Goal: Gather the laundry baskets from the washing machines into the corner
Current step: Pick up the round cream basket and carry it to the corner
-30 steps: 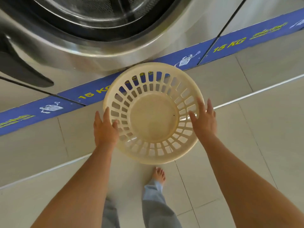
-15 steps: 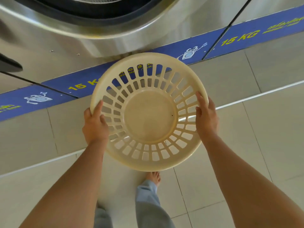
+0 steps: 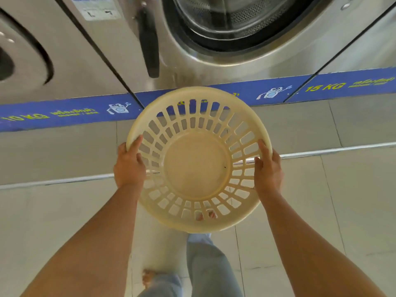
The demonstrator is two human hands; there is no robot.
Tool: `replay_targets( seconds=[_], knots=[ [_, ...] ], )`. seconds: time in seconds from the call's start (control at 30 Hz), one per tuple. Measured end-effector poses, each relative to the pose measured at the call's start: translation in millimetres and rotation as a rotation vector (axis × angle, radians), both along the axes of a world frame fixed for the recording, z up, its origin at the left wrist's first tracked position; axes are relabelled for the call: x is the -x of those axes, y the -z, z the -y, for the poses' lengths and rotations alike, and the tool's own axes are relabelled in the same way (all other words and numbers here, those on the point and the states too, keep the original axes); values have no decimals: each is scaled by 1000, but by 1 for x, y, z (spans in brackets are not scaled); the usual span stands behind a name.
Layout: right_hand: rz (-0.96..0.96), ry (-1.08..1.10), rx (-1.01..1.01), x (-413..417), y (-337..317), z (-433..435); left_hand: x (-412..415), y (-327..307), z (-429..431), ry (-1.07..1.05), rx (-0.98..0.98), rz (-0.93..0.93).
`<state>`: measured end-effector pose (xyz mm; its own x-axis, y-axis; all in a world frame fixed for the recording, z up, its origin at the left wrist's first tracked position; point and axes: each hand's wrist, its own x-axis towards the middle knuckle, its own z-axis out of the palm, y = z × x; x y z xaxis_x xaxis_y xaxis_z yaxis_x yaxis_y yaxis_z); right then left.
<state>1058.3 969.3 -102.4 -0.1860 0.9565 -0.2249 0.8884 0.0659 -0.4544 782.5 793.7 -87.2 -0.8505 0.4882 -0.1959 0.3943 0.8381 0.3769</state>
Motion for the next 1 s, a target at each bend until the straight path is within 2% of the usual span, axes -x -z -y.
replay_targets(
  seconds=[0.3, 0.57, 0.77, 1.0],
  knots=[
    [-29, -178, -25, 53, -90, 127, 15, -91, 179, -217, -43, 3],
    [-79, -438, -88, 114, -161, 256, 16, -163, 357, -440, -79, -30],
    [-113, -613, -89, 170, -196, 346, 19, -188, 477, -620, -135, -63],
    [-53, -874, -97, 265, -207, 426, 42, -187, 580, -861, -174, -88]
  ],
)
